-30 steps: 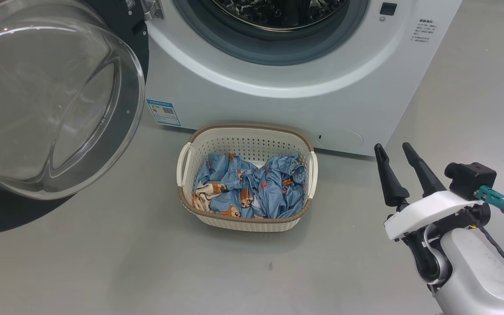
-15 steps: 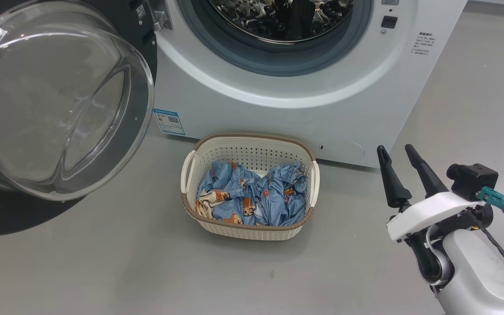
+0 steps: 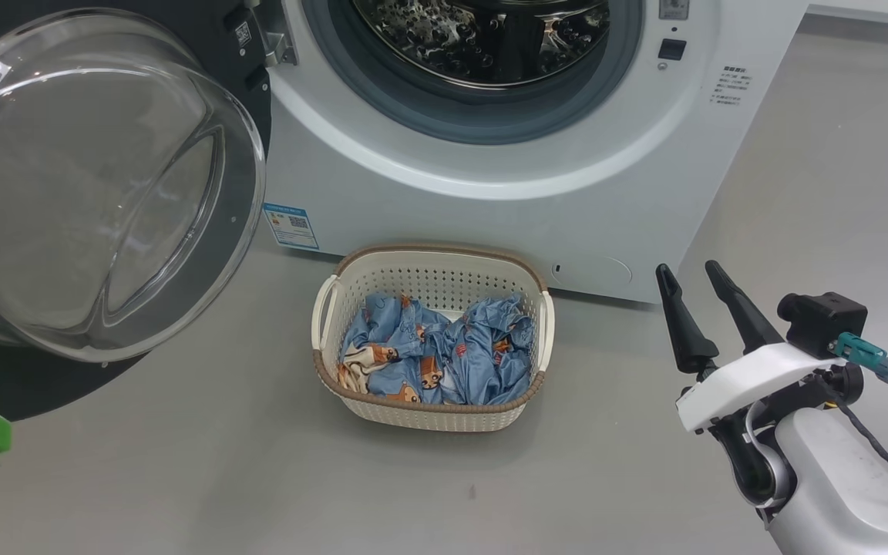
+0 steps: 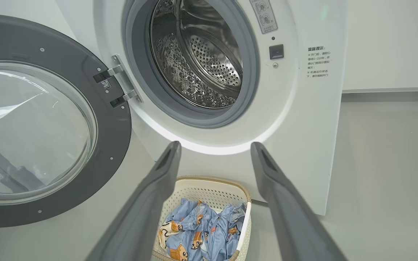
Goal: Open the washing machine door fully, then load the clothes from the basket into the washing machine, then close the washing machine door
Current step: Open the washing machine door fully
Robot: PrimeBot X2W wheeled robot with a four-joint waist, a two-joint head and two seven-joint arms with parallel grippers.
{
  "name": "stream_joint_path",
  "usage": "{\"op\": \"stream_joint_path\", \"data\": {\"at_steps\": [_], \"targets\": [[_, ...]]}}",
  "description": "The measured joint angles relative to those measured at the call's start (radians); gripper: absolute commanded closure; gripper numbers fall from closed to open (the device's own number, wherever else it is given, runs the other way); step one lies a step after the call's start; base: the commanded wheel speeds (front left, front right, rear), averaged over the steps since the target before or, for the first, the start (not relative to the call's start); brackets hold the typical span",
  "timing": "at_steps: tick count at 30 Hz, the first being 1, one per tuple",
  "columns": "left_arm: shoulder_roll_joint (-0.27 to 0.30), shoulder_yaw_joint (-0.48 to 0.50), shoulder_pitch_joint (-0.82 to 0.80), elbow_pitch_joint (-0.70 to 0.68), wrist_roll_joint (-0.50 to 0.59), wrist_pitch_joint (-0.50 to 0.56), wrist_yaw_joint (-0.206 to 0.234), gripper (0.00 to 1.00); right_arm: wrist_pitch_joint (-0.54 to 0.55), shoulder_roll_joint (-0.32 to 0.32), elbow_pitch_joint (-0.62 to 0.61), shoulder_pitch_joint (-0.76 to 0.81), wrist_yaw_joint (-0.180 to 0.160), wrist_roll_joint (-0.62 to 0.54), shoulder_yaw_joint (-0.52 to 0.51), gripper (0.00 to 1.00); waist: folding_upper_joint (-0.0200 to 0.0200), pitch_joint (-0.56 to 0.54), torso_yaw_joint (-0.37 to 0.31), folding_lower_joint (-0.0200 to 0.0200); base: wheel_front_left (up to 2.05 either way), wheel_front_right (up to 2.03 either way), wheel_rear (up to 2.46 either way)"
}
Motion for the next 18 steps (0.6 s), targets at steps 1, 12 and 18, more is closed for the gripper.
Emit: {"op": "stream_joint_path", "data": {"at_steps": [1, 12, 18], "targets": [[-0.002, 0.0, 0.002, -0.005, 0.0, -0.006, -0.002, 0.0, 0.0, -0.001, 0.001, 0.0, 0.0, 0.0, 0.001, 0.0, 0.0, -0.001, -0.004, 0.0, 0.0, 0.0, 0.0], [-0.05, -0.023, 0.05, -0.071, 0.0, -0.067, -0.003, 0.0, 0.0, -0.01, 0.006, 0.0, 0.0, 0.0, 0.013, 0.0, 0.0, -0.02, -0.071, 0.0, 0.0, 0.0, 0.0], [-0.066, -0.027, 0.081, -0.097, -0.001, -0.09, -0.004, 0.0, 0.0, -0.017, 0.007, 0.0, 0.0, 0.0, 0.02, 0.0, 0.0, -0.028, -0.118, 0.0, 0.0, 0.0, 0.0]]}}
